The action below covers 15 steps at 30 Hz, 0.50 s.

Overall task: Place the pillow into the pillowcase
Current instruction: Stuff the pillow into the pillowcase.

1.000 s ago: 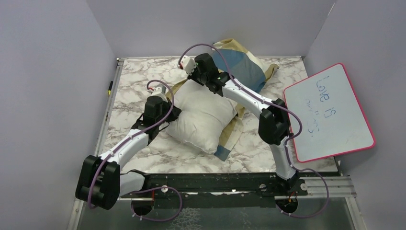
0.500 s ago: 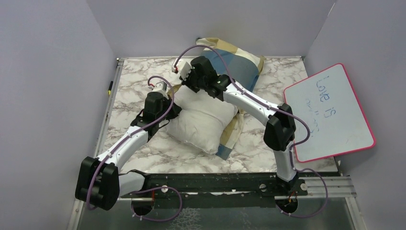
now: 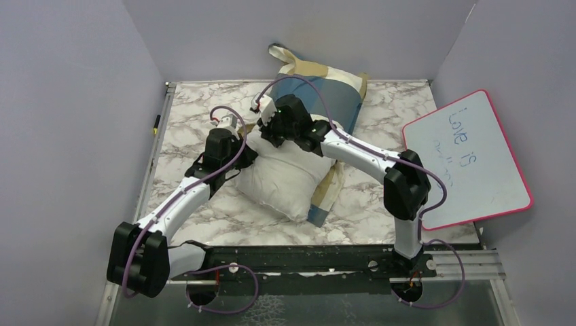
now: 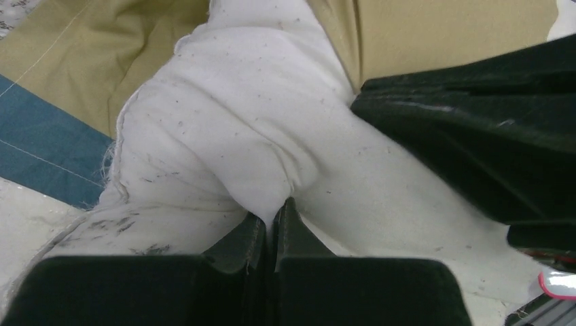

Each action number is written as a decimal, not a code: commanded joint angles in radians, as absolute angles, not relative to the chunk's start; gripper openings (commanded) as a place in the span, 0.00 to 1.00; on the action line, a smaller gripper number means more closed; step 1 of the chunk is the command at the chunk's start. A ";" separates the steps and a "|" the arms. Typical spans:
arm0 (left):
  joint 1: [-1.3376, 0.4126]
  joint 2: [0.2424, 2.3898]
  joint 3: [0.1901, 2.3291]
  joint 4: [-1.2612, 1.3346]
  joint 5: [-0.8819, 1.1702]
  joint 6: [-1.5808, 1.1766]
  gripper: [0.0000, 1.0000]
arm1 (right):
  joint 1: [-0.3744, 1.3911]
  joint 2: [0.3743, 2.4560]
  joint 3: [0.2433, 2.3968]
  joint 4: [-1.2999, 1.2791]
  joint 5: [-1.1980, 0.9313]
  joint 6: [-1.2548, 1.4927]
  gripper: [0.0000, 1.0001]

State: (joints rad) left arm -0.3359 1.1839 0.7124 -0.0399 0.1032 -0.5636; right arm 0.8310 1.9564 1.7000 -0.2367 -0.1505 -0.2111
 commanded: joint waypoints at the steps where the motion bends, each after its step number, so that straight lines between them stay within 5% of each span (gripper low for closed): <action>1: -0.341 1.171 0.778 0.034 0.066 -0.574 0.00 | 0.959 1.892 1.619 -0.128 -0.313 -0.029 0.00; 13: -0.350 1.038 0.701 -0.060 0.056 -0.636 0.00 | 0.981 1.897 1.561 -0.010 -0.102 0.074 0.00; 15: -0.350 0.998 0.670 -0.083 0.050 -0.626 0.13 | 0.962 1.914 1.587 -0.022 -0.050 0.071 0.01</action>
